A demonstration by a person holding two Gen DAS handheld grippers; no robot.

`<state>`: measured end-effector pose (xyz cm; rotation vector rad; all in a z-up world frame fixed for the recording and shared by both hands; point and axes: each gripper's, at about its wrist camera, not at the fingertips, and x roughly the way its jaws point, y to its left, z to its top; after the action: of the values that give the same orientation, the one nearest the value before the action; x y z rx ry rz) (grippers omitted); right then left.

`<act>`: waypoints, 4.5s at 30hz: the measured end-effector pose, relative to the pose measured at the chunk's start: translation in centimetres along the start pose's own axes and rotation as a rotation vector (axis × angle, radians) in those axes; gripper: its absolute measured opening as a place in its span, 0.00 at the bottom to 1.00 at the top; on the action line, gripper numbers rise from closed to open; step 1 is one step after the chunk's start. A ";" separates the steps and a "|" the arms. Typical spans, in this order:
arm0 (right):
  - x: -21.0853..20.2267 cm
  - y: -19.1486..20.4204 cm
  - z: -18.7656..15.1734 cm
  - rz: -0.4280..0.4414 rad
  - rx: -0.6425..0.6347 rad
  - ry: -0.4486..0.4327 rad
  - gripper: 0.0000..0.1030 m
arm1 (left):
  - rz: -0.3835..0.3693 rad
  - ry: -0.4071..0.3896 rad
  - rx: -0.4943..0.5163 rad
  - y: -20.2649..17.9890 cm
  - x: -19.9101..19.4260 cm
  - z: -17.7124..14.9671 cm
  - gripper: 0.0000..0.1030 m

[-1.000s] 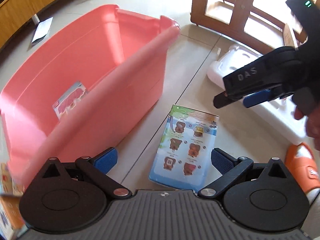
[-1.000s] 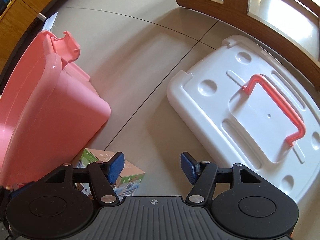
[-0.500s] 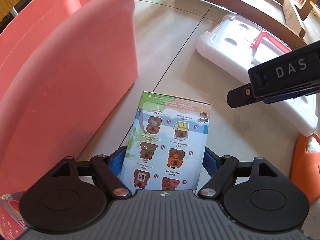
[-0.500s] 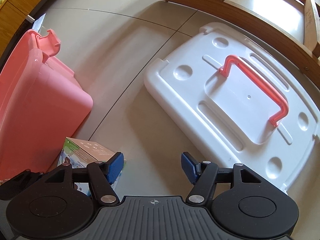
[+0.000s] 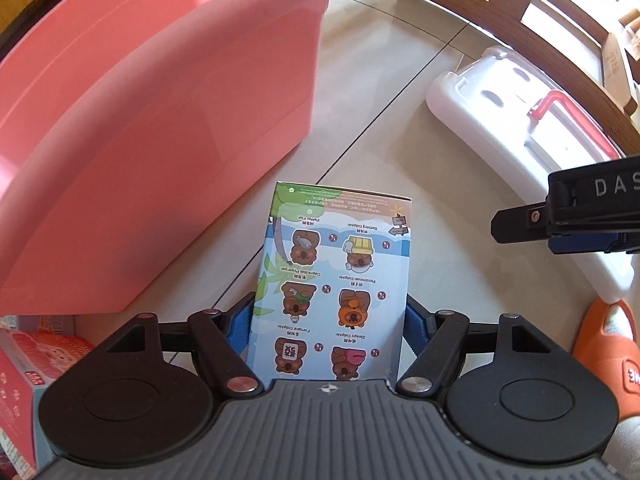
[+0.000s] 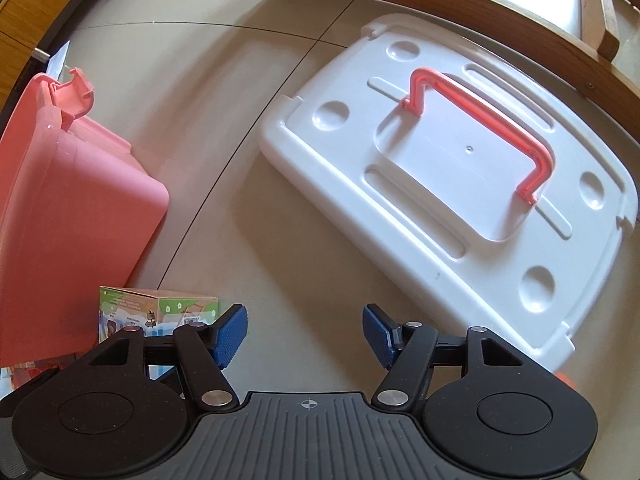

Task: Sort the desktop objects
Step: 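Close the left gripper on the blue box and lift it, then carry the blue box over the pink bin and lower it inside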

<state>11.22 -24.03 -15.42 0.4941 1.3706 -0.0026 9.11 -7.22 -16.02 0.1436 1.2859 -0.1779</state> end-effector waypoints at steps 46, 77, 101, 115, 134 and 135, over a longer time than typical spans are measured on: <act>-6.4 0.0 0.9 -0.229 -0.284 -0.213 0.58 | 0.088 -0.292 -0.191 2.8 -17.1 7.1 0.69; 4.9 -0.1 10.3 -0.295 -0.675 -0.062 0.09 | 0.111 -0.218 -0.242 7.9 -10.0 12.7 0.69; 6.4 4.4 10.7 -0.204 -0.684 -0.061 0.10 | 0.065 -0.232 -0.293 9.3 -4.2 14.2 0.69; 6.7 5.1 10.2 -0.191 -0.688 -0.068 0.10 | 0.013 -0.171 -0.364 9.7 0.1 13.9 0.69; 5.9 5.8 10.3 -0.221 -0.697 -0.113 0.13 | 0.028 -0.113 -0.344 9.2 0.8 14.3 0.71; 5.8 5.9 10.3 -0.219 -0.698 -0.113 0.14 | 0.026 -0.121 -0.344 9.2 0.7 14.3 0.72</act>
<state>23.79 -20.62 -17.67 -0.2374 1.2136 0.2567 24.62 -1.18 -12.66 -0.1431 1.1753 0.0582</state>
